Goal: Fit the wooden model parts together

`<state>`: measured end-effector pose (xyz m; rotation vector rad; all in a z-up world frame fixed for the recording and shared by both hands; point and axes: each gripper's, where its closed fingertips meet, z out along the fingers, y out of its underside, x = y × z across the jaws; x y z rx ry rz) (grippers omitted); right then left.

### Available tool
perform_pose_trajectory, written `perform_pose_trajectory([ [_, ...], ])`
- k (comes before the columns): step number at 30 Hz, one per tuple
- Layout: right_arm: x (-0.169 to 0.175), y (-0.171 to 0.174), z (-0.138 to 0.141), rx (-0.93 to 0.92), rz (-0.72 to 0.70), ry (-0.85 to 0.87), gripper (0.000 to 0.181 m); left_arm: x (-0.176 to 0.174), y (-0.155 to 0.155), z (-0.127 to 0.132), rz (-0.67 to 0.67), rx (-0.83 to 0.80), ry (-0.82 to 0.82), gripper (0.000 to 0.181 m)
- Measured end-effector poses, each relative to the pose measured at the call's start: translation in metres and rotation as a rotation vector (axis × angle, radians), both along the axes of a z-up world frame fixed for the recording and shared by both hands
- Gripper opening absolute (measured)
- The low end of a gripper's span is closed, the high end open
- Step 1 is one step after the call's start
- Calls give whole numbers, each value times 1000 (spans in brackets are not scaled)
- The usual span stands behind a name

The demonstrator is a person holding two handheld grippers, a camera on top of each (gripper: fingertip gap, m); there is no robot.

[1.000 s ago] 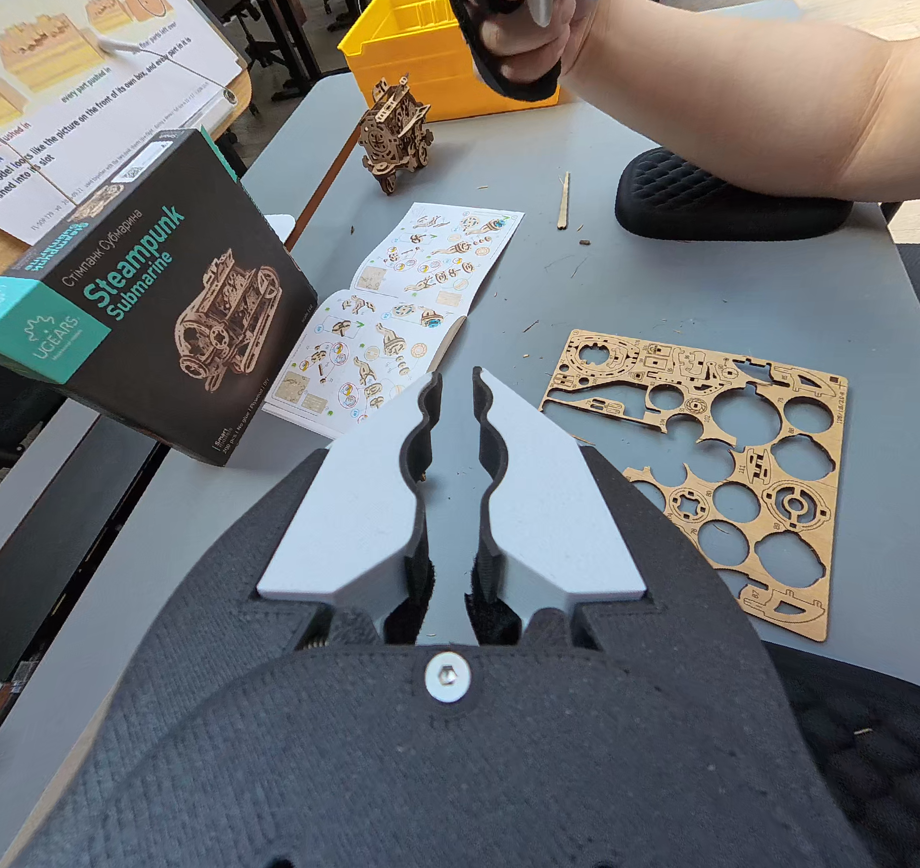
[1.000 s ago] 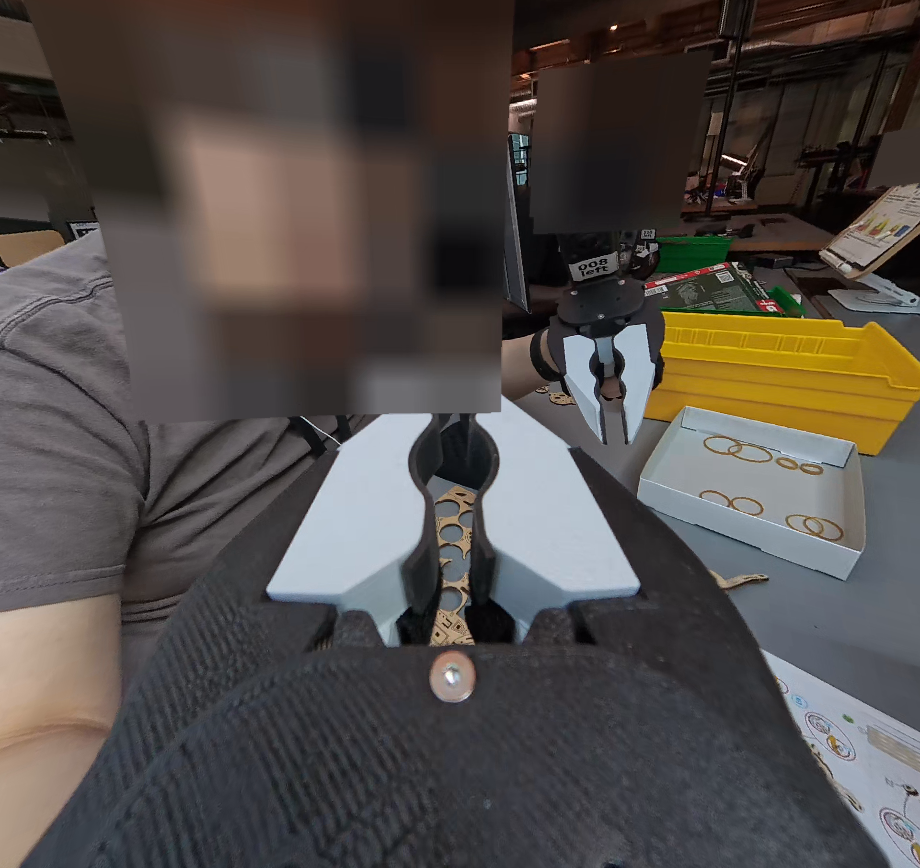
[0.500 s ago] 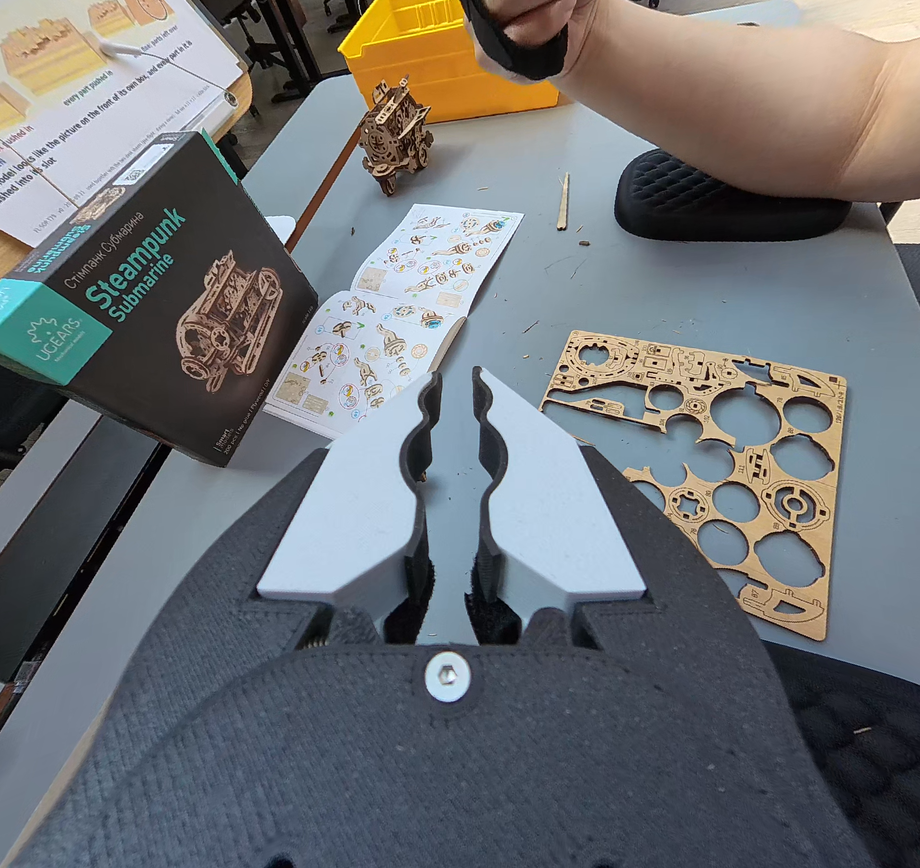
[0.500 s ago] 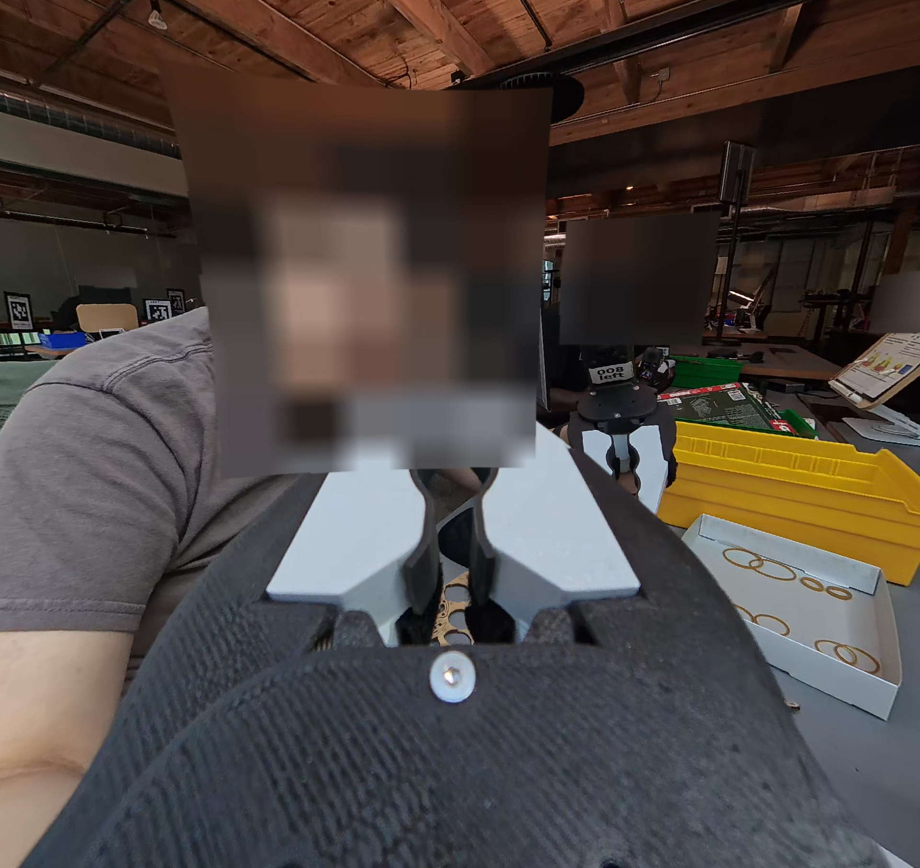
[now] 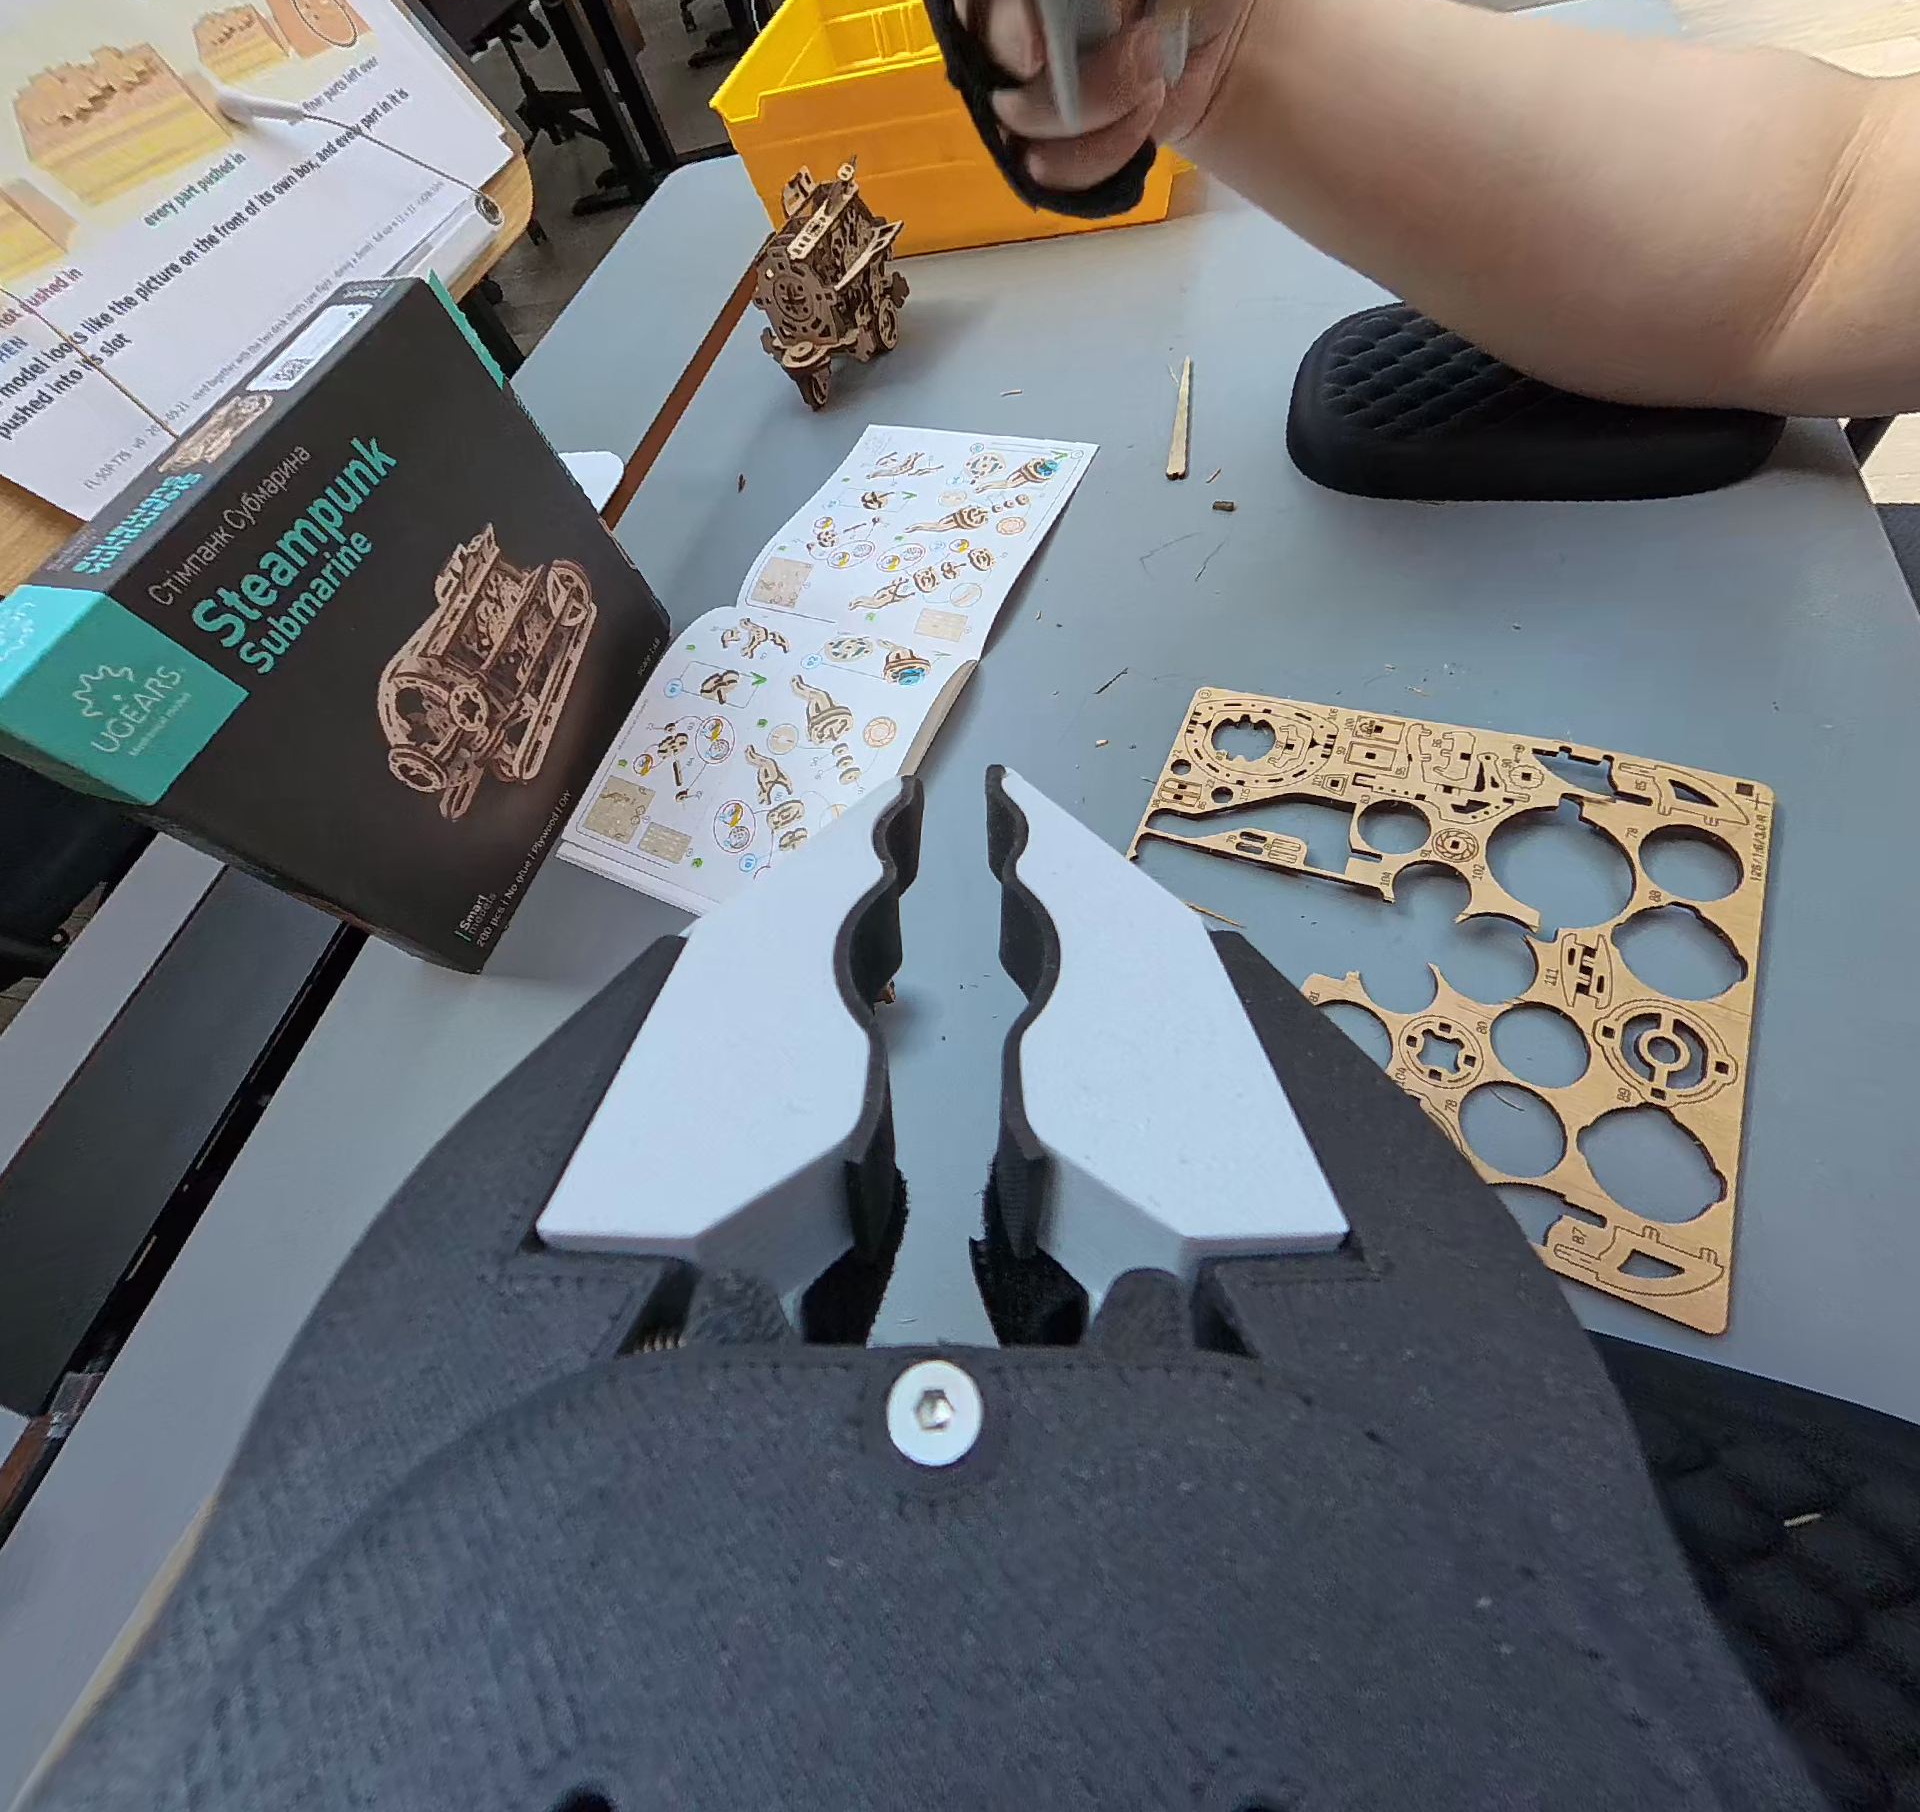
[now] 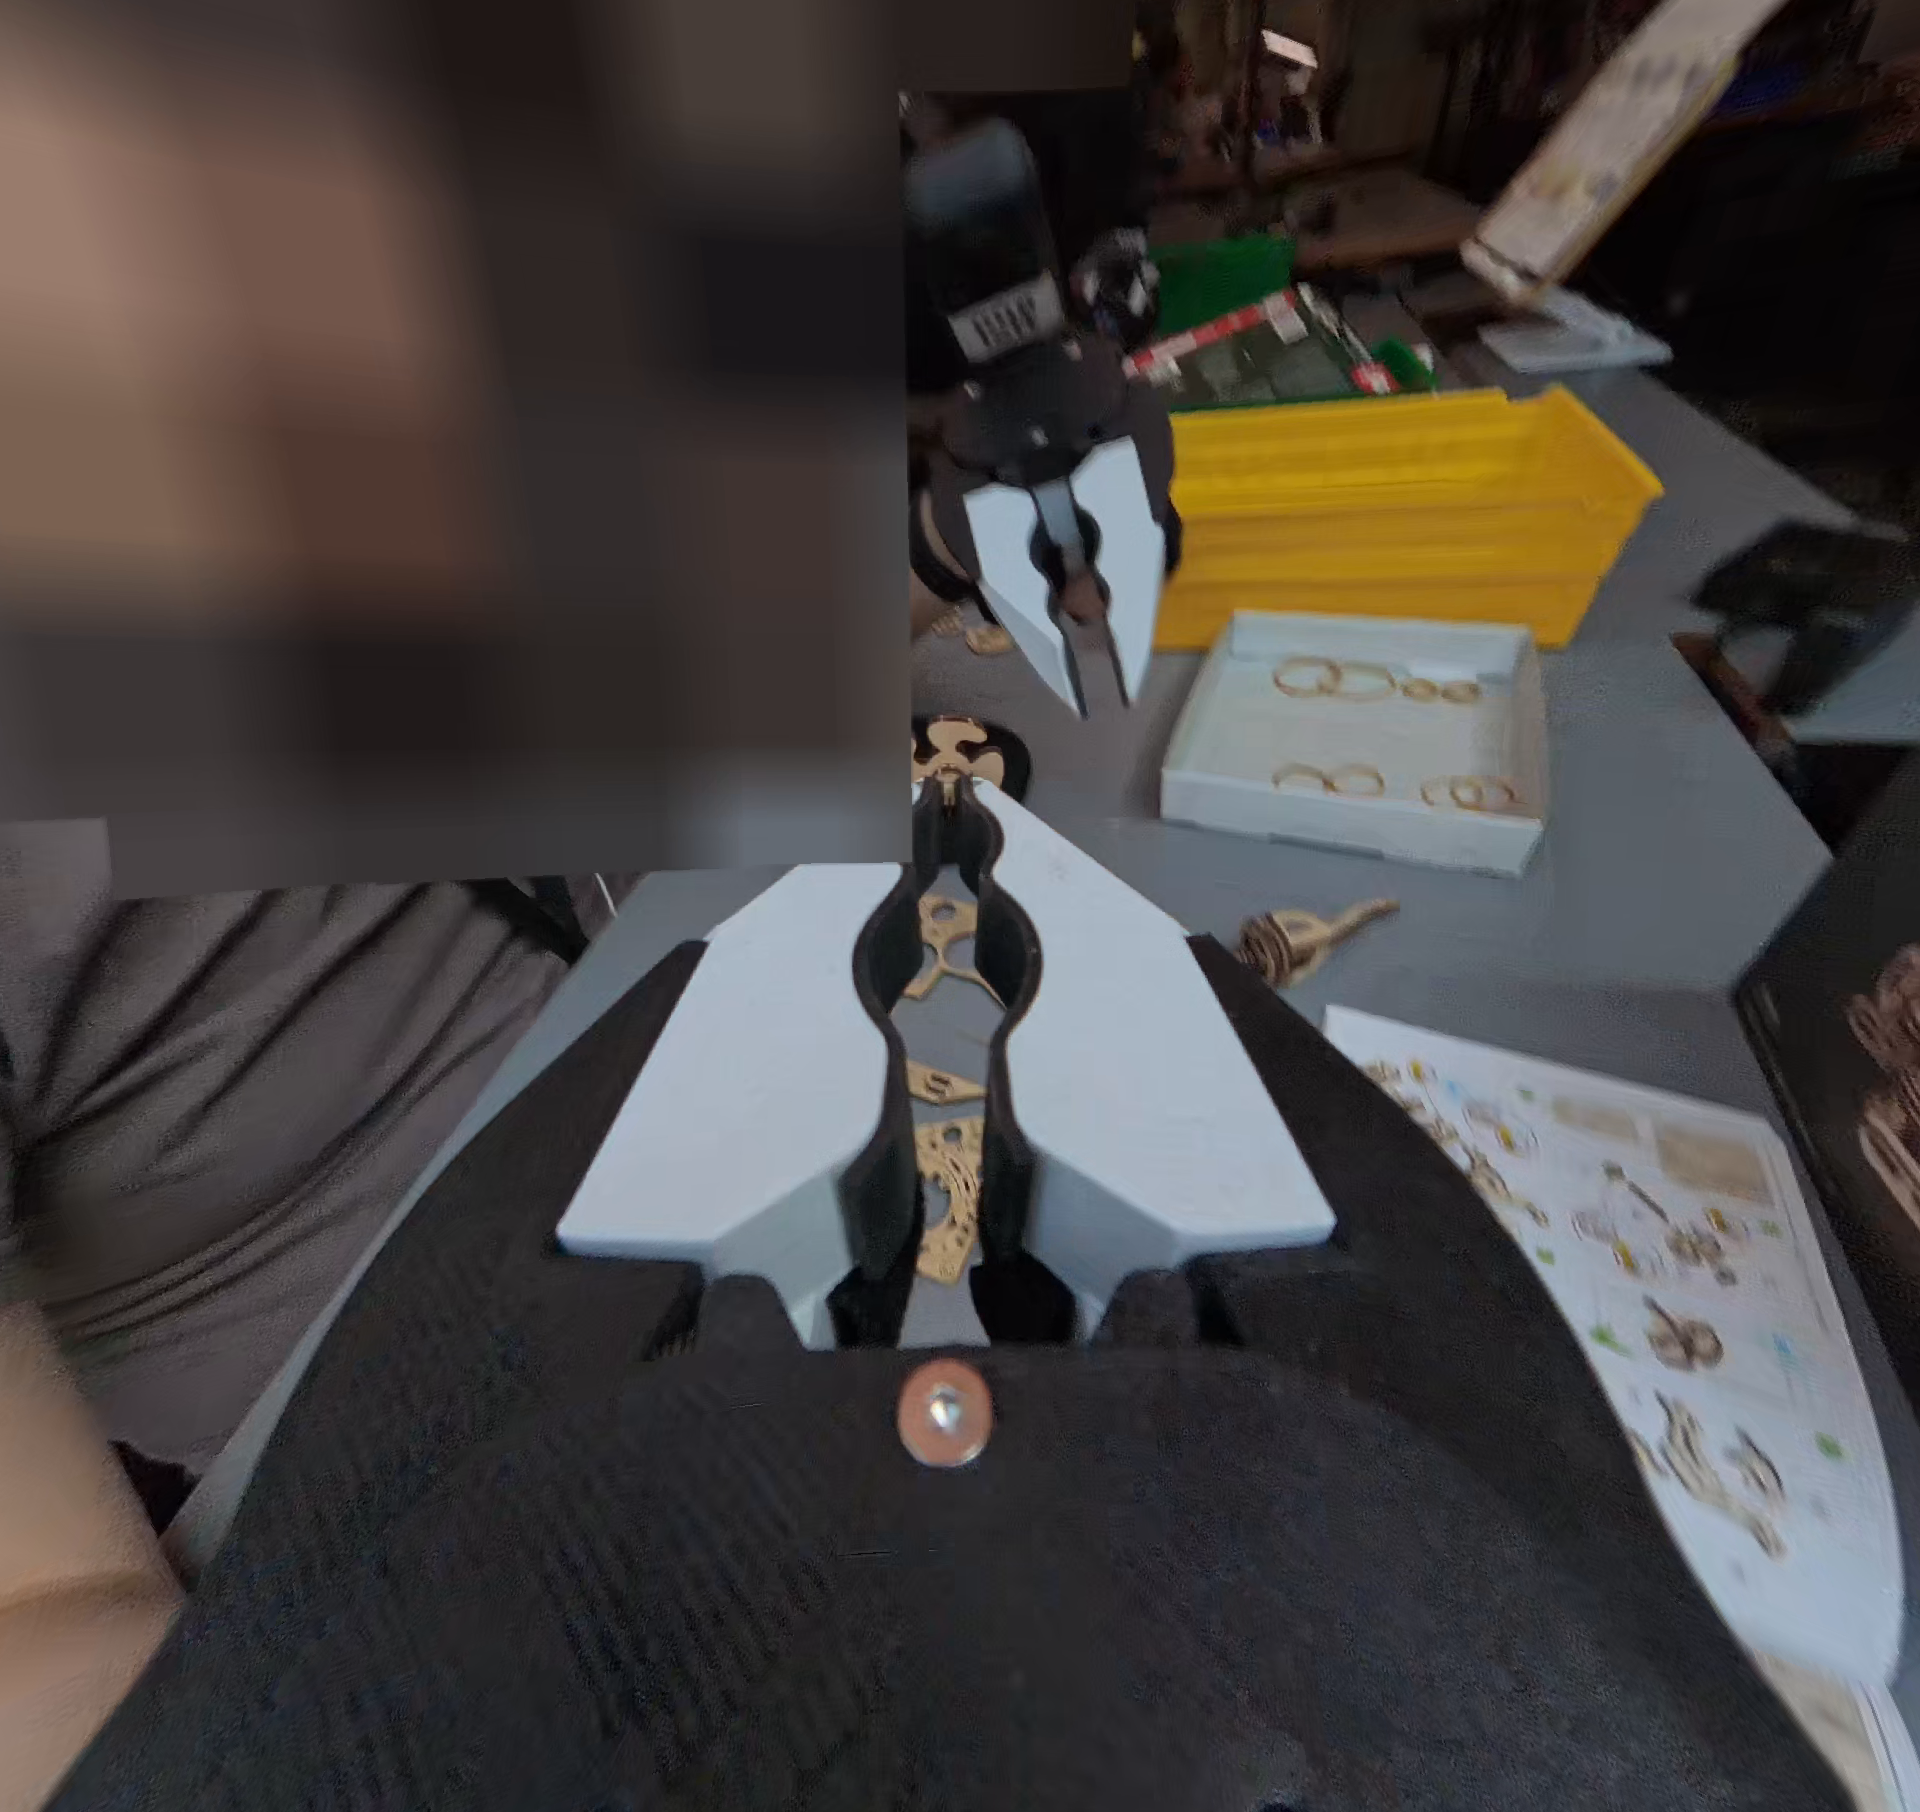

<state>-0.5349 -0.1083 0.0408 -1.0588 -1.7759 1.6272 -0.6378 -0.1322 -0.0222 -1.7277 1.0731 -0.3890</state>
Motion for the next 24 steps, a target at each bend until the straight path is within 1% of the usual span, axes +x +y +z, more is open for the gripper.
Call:
perform_pose_trajectory([
  [1, -7, 8, -33, 95, -67, -173, 1, -1, 0, 1, 1, 1, -2, 11],
  [2, -7, 7, -60, 165, -70, -306, 1, -1, 0, 2, 3, 3, -4, 10],
  [3, -8, 3, -78, 208, -57, -383, 1, -2, 0, 2, 3, 3, -4, 10],
  [5, -14, 1, -100, 228, -53, -495, 1, -2, 0, 2, 4, 5, -3, 10],
  [7, -21, -3, -107, 192, -34, -532, 1, -2, 0, 3, 3, 5, -4, 10],
  [13, -28, -16, -90, 91, 24, -453, 1, -3, 0, 2, 1, 2, -6, 10],
  [16, -27, -18, -84, 95, 28, -433, 1, -2, 0, 1, 0, -2, -6, 10],
  [18, -26, -16, -88, 119, 13, -453, 1, -2, 0, 0, -2, -4, -3, 10],
  [19, -26, -12, -94, 147, -11, -484, 1, -1, 0, -1, -3, -6, -2, 10],
  [21, -22, 11, -124, 291, -129, -642, 1, 0, 0, -2, -5, -8, 4, 10],
  [22, -17, 16, -139, 365, -148, -731, 1, 0, 0, -3, -6, -9, 7, 10],
  [24, -12, 23, -162, 500, -173, -841, 1, 0, 1, -4, -7, -12, 10, 10],
])
